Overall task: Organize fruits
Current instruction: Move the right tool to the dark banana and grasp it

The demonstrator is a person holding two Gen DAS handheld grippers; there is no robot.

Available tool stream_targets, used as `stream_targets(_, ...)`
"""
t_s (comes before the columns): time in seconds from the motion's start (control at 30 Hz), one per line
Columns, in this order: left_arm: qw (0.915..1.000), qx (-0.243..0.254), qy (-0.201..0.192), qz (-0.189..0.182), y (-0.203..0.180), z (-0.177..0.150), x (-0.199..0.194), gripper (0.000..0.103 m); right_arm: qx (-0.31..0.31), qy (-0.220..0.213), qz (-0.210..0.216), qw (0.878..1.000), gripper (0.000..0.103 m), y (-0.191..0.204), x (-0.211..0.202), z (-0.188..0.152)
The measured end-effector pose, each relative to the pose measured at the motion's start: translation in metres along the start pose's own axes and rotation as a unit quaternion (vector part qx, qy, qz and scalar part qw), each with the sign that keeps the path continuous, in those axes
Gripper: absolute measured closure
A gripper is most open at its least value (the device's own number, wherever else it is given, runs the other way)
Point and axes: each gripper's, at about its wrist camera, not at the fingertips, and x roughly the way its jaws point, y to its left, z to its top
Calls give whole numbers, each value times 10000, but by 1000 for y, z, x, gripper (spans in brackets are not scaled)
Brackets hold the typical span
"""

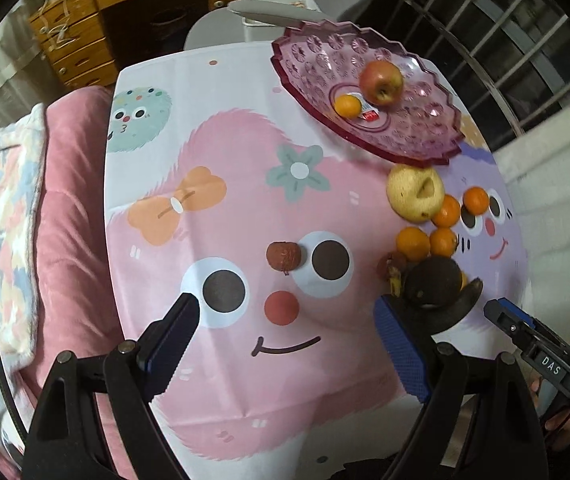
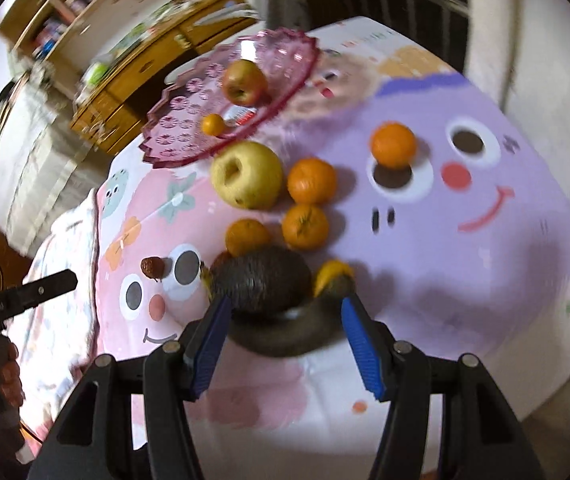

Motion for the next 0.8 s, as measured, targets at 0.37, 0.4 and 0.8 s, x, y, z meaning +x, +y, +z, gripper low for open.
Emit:
stream_targets(0.37,9993,263,-152,-195,12,6,22,15,1592,189,352,9864,45,-17,12,-38)
stream_targets(0.4,9993,273,-152,-204,12,7,26,15,1698,218,377,9845,45,-19,14,-39)
stream_targets(0.8,9996,271,-62,-63,13,24,77,20,2767,551,847,9556,45,-39,57,-44)
